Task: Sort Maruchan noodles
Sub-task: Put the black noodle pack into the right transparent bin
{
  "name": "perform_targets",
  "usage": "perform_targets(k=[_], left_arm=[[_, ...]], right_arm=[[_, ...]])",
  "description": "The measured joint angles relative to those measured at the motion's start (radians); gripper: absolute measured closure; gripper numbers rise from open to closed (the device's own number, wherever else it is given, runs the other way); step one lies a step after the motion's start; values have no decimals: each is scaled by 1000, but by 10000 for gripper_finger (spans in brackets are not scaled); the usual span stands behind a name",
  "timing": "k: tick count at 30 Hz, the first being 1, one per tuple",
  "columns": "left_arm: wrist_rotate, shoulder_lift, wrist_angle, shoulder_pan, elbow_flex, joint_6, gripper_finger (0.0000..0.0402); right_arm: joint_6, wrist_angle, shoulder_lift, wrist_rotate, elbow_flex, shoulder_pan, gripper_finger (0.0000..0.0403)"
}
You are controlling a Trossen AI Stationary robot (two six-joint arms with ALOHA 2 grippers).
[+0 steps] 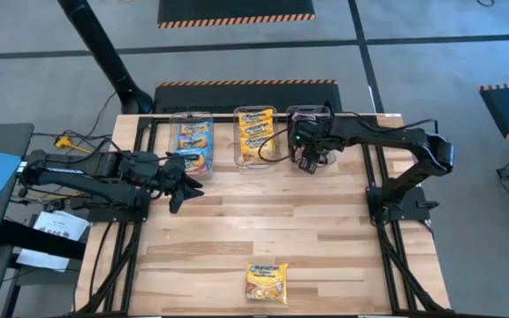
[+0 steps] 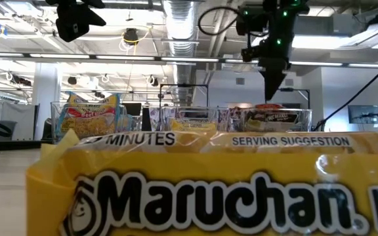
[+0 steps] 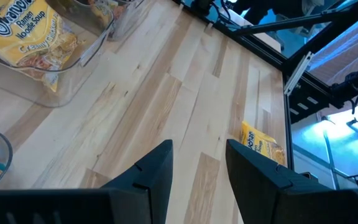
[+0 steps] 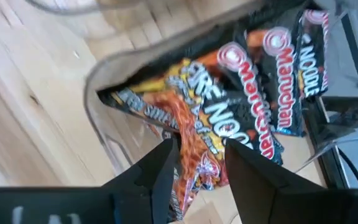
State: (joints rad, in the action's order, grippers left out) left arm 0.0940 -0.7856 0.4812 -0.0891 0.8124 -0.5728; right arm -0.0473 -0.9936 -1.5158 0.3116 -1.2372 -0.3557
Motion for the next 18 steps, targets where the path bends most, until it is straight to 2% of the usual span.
perform_targets(k=[2, 6, 12, 18], left_arm=[[0, 0, 0, 0, 0, 0, 266], [0, 0, 0, 0, 0, 0, 266], [0, 0, 0, 0, 0, 0, 266], [0, 0, 0, 0, 0, 0, 266]], right_arm=[[-6, -2, 0, -29, -21, 0, 235], [-9, 7, 0, -155, -34, -29, 242], [-32, -6, -45, -235, -34, -100, 257], [-32, -24, -109, -346, -34, -125, 274]])
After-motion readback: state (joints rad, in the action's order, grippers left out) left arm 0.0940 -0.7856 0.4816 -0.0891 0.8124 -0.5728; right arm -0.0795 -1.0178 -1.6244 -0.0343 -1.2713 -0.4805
